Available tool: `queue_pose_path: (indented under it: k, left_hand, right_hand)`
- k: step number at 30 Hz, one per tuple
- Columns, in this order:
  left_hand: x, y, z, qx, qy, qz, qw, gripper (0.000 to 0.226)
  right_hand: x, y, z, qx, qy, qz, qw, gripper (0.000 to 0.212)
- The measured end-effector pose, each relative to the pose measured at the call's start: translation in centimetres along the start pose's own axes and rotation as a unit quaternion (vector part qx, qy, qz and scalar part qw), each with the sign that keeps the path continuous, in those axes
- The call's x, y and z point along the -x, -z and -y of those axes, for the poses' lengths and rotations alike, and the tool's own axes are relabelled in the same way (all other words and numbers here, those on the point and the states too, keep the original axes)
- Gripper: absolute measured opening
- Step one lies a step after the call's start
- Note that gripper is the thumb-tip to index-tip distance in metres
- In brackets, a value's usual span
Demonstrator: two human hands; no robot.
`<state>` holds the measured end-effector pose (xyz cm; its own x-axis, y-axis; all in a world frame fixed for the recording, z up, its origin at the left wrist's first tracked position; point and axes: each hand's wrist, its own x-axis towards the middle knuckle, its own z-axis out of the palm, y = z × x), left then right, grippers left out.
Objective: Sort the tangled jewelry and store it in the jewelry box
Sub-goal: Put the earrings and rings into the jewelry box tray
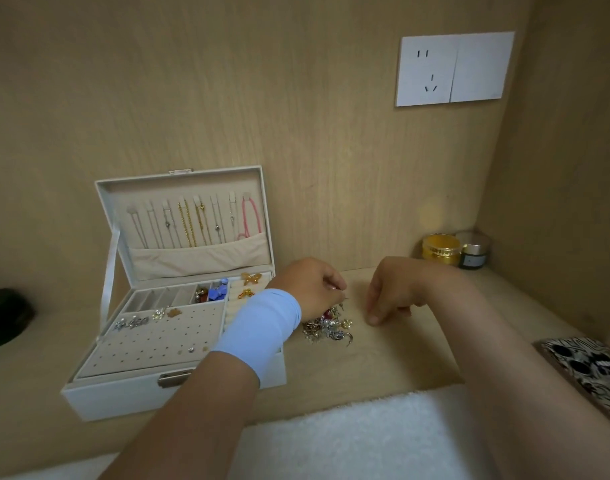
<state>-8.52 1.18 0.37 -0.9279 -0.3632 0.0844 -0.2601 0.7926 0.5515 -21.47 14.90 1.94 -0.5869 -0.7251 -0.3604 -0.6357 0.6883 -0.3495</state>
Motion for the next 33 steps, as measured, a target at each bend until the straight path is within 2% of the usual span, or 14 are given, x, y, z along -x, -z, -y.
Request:
queue_pose_path:
  k: [12,15,18,20,23,27,30,33]
  left_hand:
    - [1.4,1.3,0.3,0.039,-0.02,-0.036,0.998,0.011]
    - [2.2,1.9,0.7,0.057,-0.034,-0.062,0.996,0.012]
    - [3.1,3.0,1.0,0.087,-0.025,-0.086,0.992,0.024]
    - [4.0,4.2,1.8,0.099,-0.008,-0.11,0.989,0.028]
    - [5.9,6.3,3.3,0.163,0.008,-0.137,0.977,0.026]
    - [9.2,8.1,5.1,0.171,0.006,-0.127,0.977,0.01]
    - [11.3,9.1,6.3,0.181,0.024,-0.137,0.974,0.007]
    - [12.7,10.1,7.5,0.204,0.051,-0.157,0.965,0.003]
  right_hand:
    - [-0.5,-0.8,0.7,0.006,0.022,0.006,1.0,0.016]
    - [-0.5,-0.9,1.0,-0.002,0.044,-0.035,0.998,0.008]
    - [0.0,-0.6,2.6,-0.154,0.115,-0.112,0.975,0.009]
    - [0.8,-0.5,4.8,-0.26,0.164,-0.127,0.943,0.005]
    - [1.7,-1.5,8.4,-0.329,0.214,-0.129,0.911,0.007]
    - [2.9,-3.1,11.6,-0.31,0.246,-0.157,0.905,0.011]
    - [3.6,-4.1,13.9,-0.261,0.266,-0.186,0.909,0.004]
    - [4.1,-4.9,16.2,-0.208,0.295,-0.233,0.903,0.006]
